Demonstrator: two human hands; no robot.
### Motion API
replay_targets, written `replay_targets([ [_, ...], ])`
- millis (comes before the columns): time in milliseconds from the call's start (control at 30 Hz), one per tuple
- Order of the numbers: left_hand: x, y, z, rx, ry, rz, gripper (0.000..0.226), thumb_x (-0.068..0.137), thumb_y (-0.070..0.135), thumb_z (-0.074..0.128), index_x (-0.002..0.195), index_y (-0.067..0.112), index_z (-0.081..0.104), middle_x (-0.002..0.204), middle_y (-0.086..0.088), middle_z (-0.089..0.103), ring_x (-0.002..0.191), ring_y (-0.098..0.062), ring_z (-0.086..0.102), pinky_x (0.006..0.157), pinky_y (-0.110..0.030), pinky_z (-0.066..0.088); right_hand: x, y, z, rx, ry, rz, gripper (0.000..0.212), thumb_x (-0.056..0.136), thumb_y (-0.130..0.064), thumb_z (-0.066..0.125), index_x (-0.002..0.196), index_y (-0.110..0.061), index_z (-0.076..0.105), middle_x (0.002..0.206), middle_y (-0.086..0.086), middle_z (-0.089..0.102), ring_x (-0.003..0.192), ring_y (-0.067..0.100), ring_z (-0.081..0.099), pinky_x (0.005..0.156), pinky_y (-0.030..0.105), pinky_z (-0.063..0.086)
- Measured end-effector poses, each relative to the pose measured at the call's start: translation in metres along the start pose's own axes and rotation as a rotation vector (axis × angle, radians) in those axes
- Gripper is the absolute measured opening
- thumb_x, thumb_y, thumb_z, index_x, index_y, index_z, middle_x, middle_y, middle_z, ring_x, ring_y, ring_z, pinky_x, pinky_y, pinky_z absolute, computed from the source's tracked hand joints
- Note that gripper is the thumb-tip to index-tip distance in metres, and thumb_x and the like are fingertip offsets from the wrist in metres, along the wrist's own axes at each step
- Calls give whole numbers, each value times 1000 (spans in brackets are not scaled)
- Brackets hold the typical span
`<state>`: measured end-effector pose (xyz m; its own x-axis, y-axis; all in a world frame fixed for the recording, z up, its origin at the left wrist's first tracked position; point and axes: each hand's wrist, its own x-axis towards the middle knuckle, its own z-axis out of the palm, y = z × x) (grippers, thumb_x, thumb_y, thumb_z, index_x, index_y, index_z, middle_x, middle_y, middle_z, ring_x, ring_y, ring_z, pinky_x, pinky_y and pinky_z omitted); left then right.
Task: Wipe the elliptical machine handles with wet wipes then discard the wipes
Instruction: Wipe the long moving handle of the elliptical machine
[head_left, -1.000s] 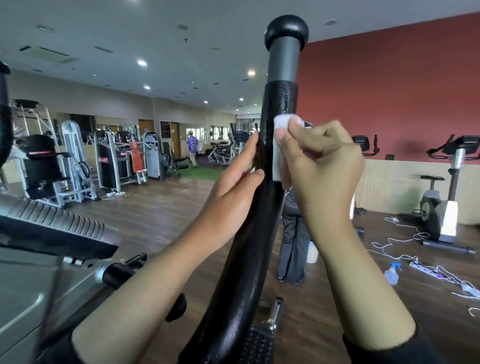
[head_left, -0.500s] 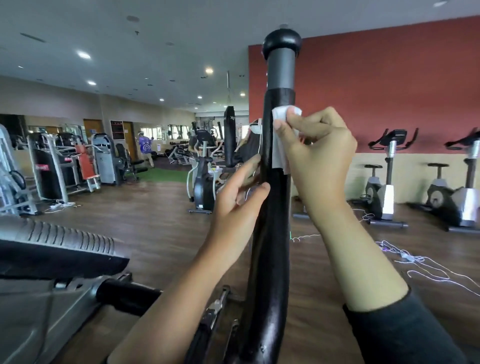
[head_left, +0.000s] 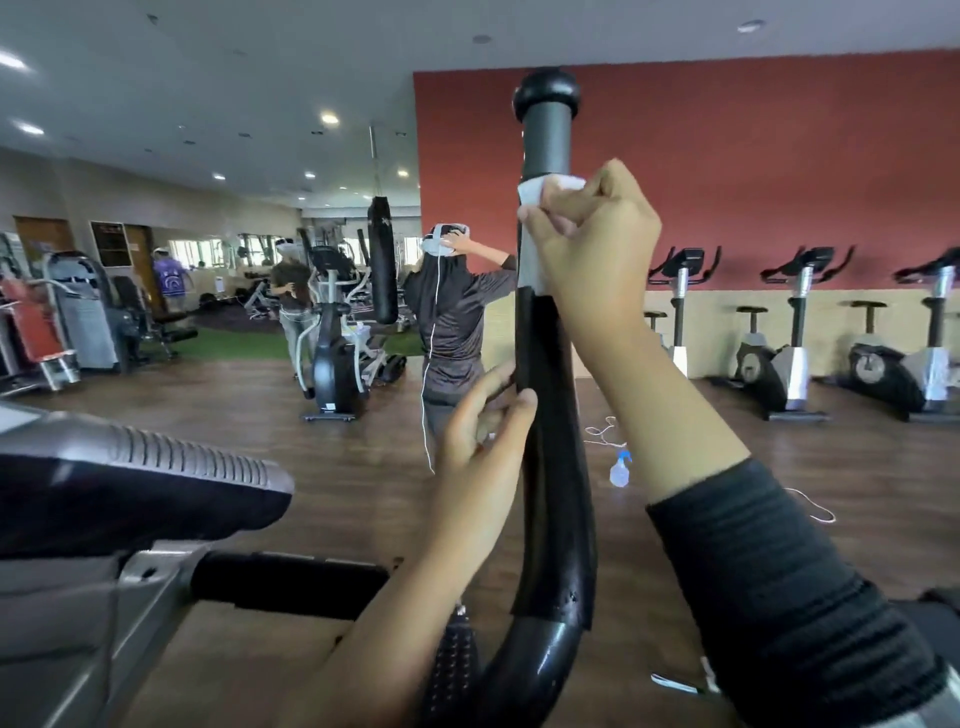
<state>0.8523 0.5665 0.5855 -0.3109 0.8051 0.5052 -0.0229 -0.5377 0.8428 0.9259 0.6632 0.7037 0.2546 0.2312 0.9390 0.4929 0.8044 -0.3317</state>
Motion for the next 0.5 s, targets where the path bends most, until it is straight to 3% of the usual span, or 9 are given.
replay_targets([
  [100, -8, 5, -8, 43, -31, -71, 31, 90, 11, 64, 116, 27, 64, 86, 28, 69, 82, 17, 60, 80, -5, 42, -39, 3, -14, -63, 10, -30, 17, 73, -16, 78, 66, -2, 71, 68, -1, 37, 61, 11, 35, 56, 15, 23],
  [233, -22, 11, -14, 145, -65, -140, 33, 89, 21, 66, 118, 35, 62, 75, 41, 62, 76, 29, 53, 72, 1, 39, -71, 2, -31, -14, -65, 13, 11, 74, -11, 77, 71, -2, 72, 68, 2, 44, 60, 3, 38, 60, 3, 34],
  [300, -26, 14, -13, 138, -38, -153, 34, 88, 22, 67, 120, 32, 63, 90, 35, 64, 79, 28, 54, 65, 5, 38, -56, -4, -29, 33, -78, 25, 24, 73, -9, 77, 58, -19, 61, 70, 10, 55, 63, 8, 51, 64, 17, 46],
  [367, -31, 16, -12, 141, -24, -173, 34, 88, 21, 67, 121, 30, 64, 107, 26, 63, 80, 25, 56, 60, 3, 39, -36, -6, -24, 69, -73, 11, 45, 72, -10, 78, 58, -31, 41, 73, 14, 60, 70, 25, 60, 67, 37, 51],
  [467, -41, 16, -12, 141, -12, -204, 34, 86, 24, 69, 119, 33, 65, 111, 20, 67, 88, 17, 62, 71, -4, 46, -27, 1, -18, -12, -159, 0, 19, 74, -17, 76, 68, -6, 62, 76, 4, 49, 72, 24, 57, 68, 37, 51],
  [500, -46, 16, -12, 149, -5, -203, 34, 86, 25, 70, 118, 34, 65, 113, 19, 68, 93, 14, 62, 78, -8, 47, -32, 4, -20, -45, -190, -3, 20, 74, -18, 76, 74, 0, 65, 77, 3, 46, 72, 24, 55, 67, 33, 50],
])
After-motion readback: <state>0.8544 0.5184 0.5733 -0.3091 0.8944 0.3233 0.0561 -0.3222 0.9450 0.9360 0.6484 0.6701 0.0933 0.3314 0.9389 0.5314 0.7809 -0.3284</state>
